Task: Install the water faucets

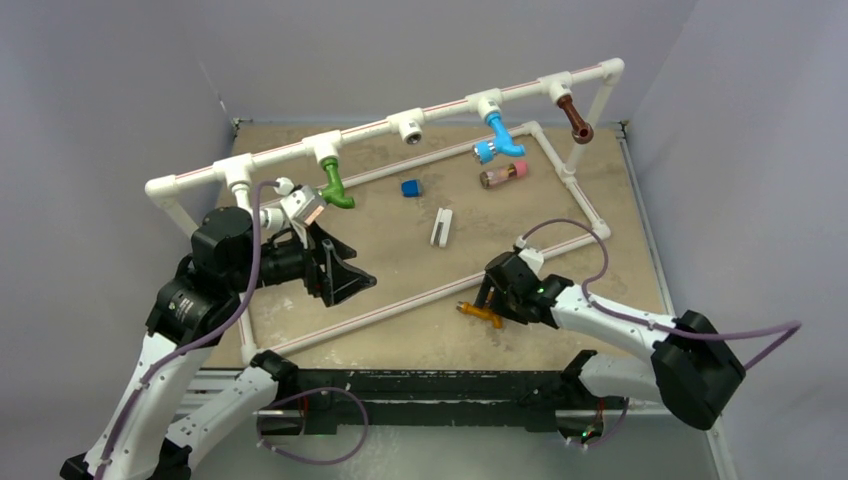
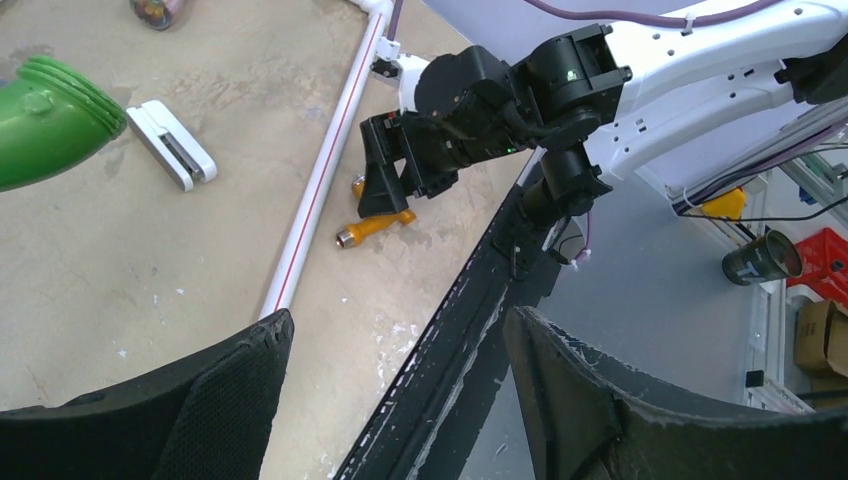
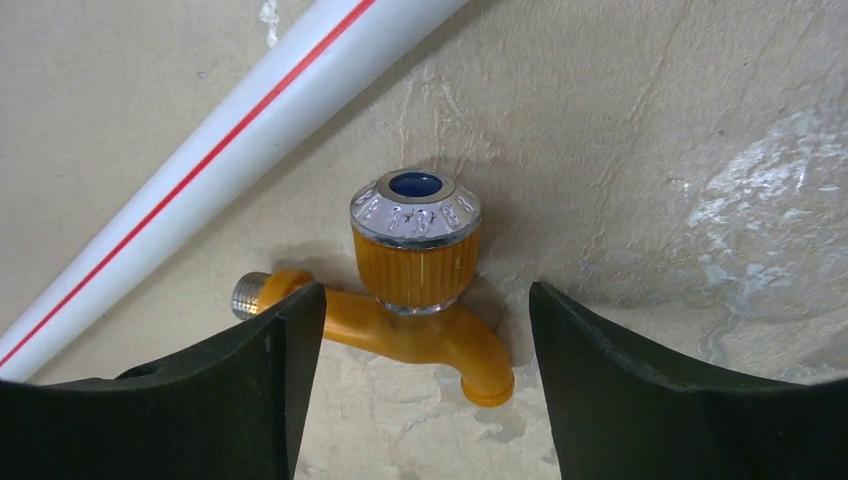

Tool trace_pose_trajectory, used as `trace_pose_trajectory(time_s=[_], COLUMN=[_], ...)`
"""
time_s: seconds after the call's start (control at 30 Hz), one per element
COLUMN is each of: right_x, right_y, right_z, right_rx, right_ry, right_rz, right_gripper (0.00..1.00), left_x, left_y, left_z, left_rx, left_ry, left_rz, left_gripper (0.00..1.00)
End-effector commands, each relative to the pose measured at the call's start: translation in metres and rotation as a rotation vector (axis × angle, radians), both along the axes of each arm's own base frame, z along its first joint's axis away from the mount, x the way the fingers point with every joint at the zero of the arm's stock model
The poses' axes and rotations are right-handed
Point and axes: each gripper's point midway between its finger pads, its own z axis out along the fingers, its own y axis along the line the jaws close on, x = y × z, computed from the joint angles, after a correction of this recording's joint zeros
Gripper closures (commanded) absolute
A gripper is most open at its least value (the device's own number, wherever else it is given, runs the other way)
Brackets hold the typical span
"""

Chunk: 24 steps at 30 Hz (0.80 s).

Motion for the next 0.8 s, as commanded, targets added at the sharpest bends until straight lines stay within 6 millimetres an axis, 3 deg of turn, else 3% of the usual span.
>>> trace_pose_trajectory(time_s=[0.0,0.27,0.47,0.57,0.77], right_x=[0.014,0.015,0.012,0.013,0.007], right_y=[0.004,0.012,0.011,0.014,0.035], right_z=[0.003,-0.008,-0.005,0.007,0.038], right_rx=[-0.055,-0.113,-0.107,-0.076,0.014], right_ry=[-0.05,-0.049,-0.065,-0.095,-0.171], right_rz=[-0.061,-0.059,-0.049,-0.035,0.064], right_gripper=[0.25,0.36,0.72,0.97,1.0], left_x=[0.003,0.005,0.007,0.005,-0.003], left_y=[0.001,0.001,0.003,0.005,0.004], left_z=[0.003,0.0,-0.007,-0.01,-0.02], left_rx=[0.008,0.012,0.017,0.016,0.007], left_ry=[-0.021,0.011,0.058,0.087,0.155], left_rz=[0.008,0.02,0.059,0.07,0.063], left_gripper=[0.24,0.24,0.25,0.25,0.25])
